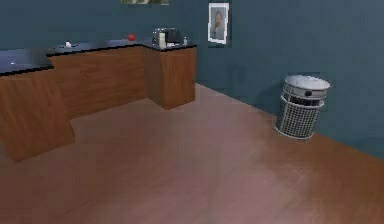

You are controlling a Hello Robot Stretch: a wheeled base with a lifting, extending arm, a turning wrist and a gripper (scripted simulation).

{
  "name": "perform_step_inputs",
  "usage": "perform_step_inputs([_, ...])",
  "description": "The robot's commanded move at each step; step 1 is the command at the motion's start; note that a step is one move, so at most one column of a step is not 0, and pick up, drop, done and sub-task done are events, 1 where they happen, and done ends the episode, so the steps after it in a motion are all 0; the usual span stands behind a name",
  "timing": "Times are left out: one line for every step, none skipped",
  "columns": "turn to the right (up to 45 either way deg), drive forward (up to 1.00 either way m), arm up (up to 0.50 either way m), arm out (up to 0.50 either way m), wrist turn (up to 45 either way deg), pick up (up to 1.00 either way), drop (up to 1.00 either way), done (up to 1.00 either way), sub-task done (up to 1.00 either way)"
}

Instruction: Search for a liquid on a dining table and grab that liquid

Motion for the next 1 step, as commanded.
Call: perform_step_inputs([0.0,0.10,0.00,0.00,0.0,0.00,0.00,0.00,0.00])
